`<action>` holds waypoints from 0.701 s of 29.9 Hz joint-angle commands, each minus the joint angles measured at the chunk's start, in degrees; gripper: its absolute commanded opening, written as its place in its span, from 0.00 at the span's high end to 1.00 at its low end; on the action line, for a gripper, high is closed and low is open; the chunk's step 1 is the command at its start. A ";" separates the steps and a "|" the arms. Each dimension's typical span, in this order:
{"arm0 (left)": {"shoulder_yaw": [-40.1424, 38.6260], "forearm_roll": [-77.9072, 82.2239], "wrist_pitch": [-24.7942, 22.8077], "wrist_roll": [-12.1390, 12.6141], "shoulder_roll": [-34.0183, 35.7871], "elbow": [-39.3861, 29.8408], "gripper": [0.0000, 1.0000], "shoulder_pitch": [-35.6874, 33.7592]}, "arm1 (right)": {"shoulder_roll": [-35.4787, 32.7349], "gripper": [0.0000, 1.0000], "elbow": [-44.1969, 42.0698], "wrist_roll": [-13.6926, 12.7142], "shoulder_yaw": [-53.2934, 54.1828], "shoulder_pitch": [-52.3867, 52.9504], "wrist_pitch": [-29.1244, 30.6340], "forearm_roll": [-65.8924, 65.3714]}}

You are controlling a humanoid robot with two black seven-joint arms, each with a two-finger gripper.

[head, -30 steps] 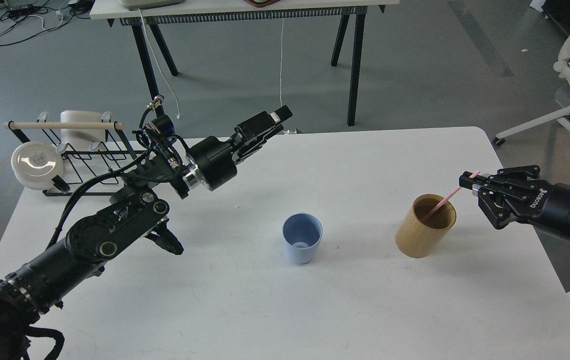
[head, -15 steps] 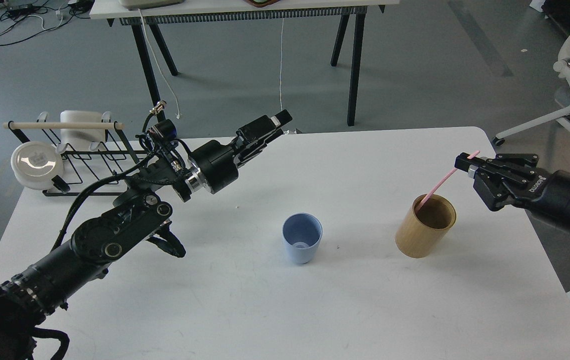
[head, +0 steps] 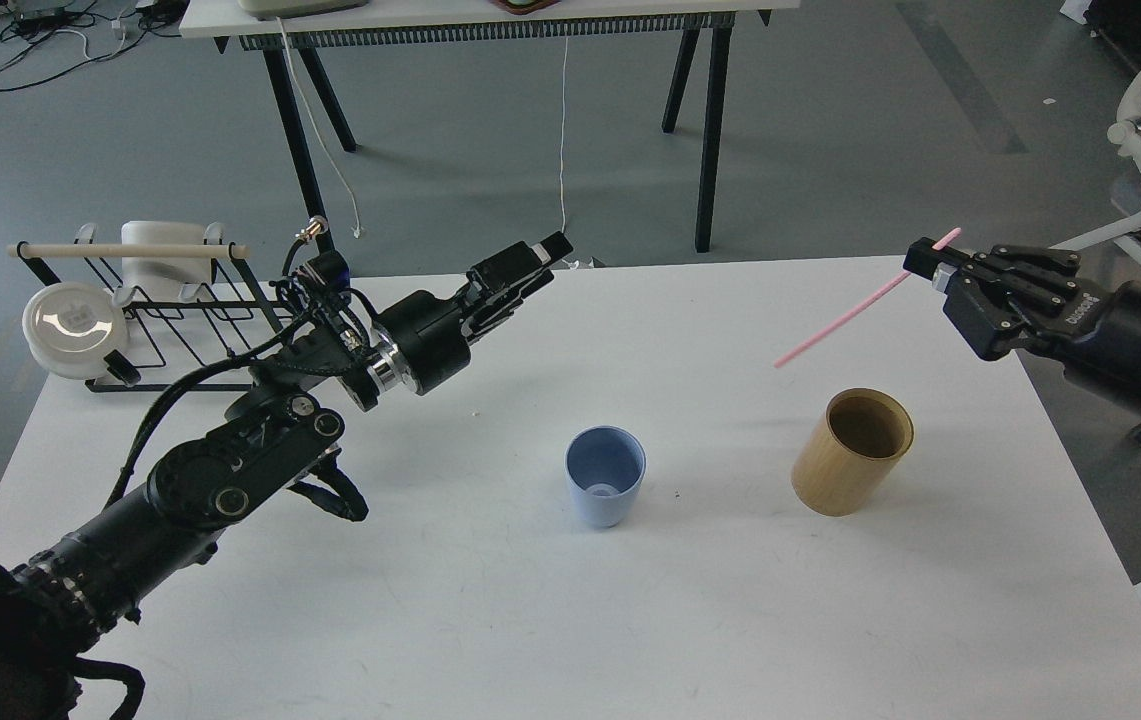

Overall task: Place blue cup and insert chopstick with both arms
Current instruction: 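Carry the pink stick over the blue cup and lower it inside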

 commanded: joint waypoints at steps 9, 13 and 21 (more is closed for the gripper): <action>-0.09 -0.09 0.00 0.00 -0.10 1.64 0.35 0.02 | 9.63 1.00 1.18 -0.02 -0.44 3.69 4.42 2.81; -0.18 -0.18 0.00 0.00 0.17 1.72 0.35 0.10 | 15.17 1.00 0.74 -0.02 -0.70 3.69 6.53 2.29; -0.18 -0.18 -0.08 0.00 0.34 2.69 0.34 0.28 | 21.94 0.99 -2.42 -0.02 -3.77 6.93 9.34 1.41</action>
